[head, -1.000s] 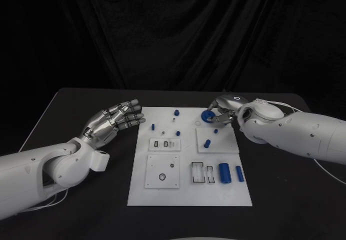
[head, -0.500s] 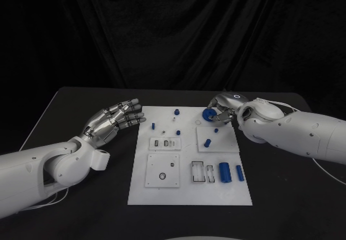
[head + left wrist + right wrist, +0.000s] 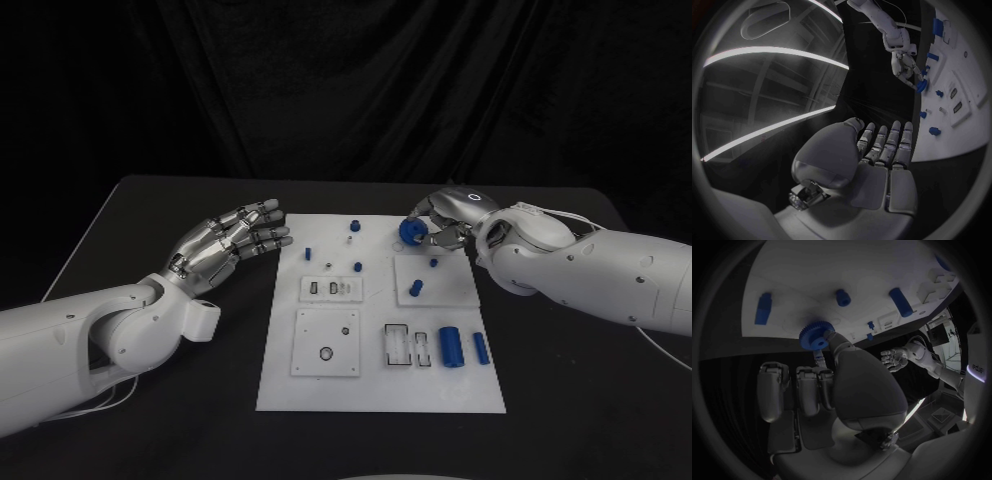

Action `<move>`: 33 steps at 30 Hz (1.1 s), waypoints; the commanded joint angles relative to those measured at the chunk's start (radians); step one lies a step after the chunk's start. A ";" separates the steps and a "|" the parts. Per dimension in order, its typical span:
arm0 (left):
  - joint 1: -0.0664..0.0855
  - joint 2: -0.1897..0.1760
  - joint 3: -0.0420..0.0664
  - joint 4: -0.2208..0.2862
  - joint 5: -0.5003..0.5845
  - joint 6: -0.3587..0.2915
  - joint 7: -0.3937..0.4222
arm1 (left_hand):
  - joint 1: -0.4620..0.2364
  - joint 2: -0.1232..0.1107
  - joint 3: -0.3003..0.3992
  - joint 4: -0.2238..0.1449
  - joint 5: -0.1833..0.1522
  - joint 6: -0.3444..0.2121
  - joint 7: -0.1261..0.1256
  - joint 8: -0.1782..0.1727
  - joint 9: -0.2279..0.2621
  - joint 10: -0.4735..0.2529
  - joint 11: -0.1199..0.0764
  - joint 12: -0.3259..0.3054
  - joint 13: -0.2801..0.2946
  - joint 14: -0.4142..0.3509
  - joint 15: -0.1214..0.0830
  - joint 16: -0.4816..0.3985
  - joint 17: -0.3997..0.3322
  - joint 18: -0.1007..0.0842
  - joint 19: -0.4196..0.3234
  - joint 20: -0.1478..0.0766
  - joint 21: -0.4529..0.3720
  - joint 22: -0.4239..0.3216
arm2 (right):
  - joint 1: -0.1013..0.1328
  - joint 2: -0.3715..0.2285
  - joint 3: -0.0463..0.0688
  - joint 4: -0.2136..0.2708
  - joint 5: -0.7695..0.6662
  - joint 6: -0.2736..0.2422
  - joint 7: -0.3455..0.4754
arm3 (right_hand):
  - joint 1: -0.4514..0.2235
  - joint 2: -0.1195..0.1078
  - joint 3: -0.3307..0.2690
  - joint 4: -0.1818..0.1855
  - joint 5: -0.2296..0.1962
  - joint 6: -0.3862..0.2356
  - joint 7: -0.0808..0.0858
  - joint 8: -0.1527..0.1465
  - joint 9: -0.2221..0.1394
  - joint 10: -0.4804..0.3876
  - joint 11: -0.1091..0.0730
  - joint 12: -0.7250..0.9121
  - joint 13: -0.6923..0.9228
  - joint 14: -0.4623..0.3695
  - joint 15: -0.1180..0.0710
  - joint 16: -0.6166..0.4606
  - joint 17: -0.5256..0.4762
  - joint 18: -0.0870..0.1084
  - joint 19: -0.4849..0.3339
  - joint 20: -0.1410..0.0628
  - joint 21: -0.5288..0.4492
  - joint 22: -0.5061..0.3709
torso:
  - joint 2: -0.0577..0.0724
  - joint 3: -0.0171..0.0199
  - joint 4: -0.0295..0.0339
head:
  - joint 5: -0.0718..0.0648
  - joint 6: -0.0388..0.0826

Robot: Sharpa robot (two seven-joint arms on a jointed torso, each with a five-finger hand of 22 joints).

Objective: Assemble the parts on the task board

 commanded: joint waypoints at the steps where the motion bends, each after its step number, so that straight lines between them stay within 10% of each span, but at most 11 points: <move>1: -0.002 0.001 0.001 0.002 0.000 0.012 0.126 | -0.006 0.003 0.004 0.000 0.002 -0.002 0.006 -0.006 0.000 -0.005 0.000 -0.004 -0.001 0.000 0.009 0.006 0.001 -0.011 0.008 -0.002 0.007 -0.001 | 0.011 0.002 0.002 0.027 -0.004 -0.026 0.016 | -0.015 0.001 -0.004 0.003 -0.006 0.029 -0.036 0.223 0.313 0.104 0.001 0.003 0.263 0.105 -0.006 0.003 0.263 -0.007 0.023 0.000 -0.004 0.186 | -0.001 0.0000 -0.0014 | -0.001 0.001; 12: -0.002 0.011 0.001 -0.003 0.000 0.016 0.123 | -0.007 0.003 0.006 0.000 0.002 -0.002 0.007 -0.006 0.000 -0.005 0.001 -0.003 -0.001 0.001 0.009 0.007 0.002 -0.011 0.008 -0.002 0.007 -0.001 | 0.021 0.079 0.005 0.034 -0.004 0.008 0.027 | -0.026 -0.001 -0.007 0.012 -0.024 0.016 -0.034 0.223 0.318 0.104 0.002 0.003 0.263 0.105 -0.005 0.003 0.263 -0.008 0.026 0.000 -0.001 0.189 | -0.001 -0.0024 0.0013 | -0.006 0.006; 33: -0.002 0.026 0.001 -0.017 0.000 0.019 0.116 | -0.007 0.003 0.007 -0.001 0.002 -0.001 0.007 -0.006 0.000 -0.005 0.001 -0.002 0.000 0.002 0.009 0.008 0.002 -0.011 0.010 -0.002 0.008 -0.001 | 0.013 0.233 0.008 -0.104 -0.004 0.081 0.027 | -0.029 -0.001 -0.005 0.018 -0.047 -0.009 -0.026 0.210 0.316 0.104 0.008 0.003 0.263 0.105 -0.001 0.003 0.263 -0.008 0.026 0.003 -0.002 0.190 | 0.001 -0.0006 0.0006 | -0.003 -0.001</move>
